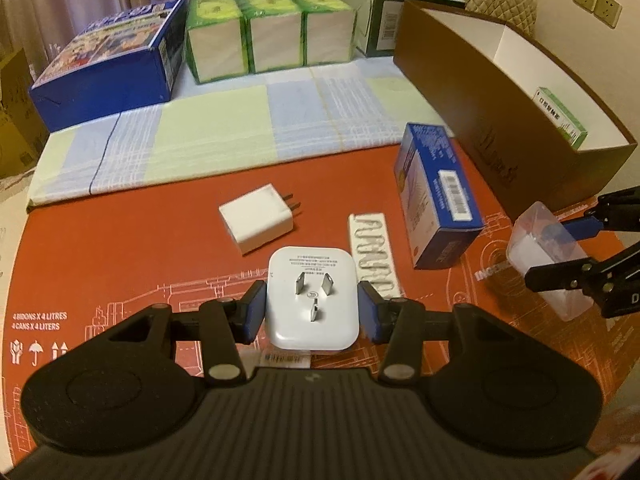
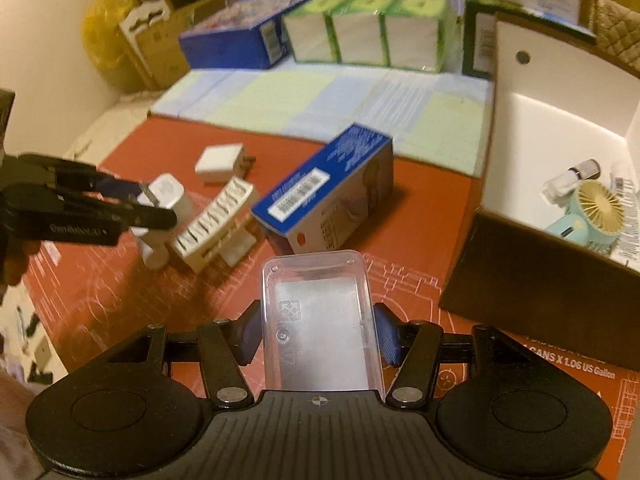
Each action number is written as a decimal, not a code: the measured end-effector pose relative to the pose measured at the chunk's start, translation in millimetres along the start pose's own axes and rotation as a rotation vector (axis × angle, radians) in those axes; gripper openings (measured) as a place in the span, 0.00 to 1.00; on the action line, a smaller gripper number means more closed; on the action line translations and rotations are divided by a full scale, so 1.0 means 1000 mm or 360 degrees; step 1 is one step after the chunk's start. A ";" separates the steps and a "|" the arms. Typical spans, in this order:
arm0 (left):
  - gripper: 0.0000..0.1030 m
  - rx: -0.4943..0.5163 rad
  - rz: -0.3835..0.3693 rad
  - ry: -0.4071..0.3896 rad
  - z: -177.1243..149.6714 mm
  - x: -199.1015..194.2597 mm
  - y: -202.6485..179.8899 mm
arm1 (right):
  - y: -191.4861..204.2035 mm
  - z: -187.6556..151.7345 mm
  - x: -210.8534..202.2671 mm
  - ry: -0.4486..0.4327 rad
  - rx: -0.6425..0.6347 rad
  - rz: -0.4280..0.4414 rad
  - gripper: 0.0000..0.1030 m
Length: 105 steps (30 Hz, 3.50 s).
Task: Organize rigid objects
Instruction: 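Carry the plug adapter and clear tray over the storage box with both tools, then open the left tool to drop the adapter while the right tool releases the tray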
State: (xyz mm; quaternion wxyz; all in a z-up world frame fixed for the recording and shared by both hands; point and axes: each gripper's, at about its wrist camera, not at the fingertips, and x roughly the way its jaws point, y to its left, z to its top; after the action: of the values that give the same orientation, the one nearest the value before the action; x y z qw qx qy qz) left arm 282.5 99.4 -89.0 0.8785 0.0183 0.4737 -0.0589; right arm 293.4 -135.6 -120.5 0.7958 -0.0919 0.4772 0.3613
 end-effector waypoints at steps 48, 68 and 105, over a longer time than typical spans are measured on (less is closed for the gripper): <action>0.43 0.0311 -0.0327 -0.0264 0.219 0.067 -0.210 | -0.219 0.093 -0.098 -0.0457 0.0446 -0.0299 0.52; 0.43 0.0271 -0.0217 -0.0122 0.287 0.173 -0.213 | -0.295 0.158 -0.022 -0.0309 0.0499 -0.0325 0.53; 0.52 0.0289 -0.0233 -0.0159 0.275 0.156 -0.201 | -0.278 0.159 -0.031 -0.0403 0.0405 -0.0359 0.60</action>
State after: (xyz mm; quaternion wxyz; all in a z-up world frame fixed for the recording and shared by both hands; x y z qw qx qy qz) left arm 571.8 -138.2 -62.9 0.8891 0.0601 0.4222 -0.1663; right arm 579.3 -273.4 -65.8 0.8900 0.0028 0.4019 0.2155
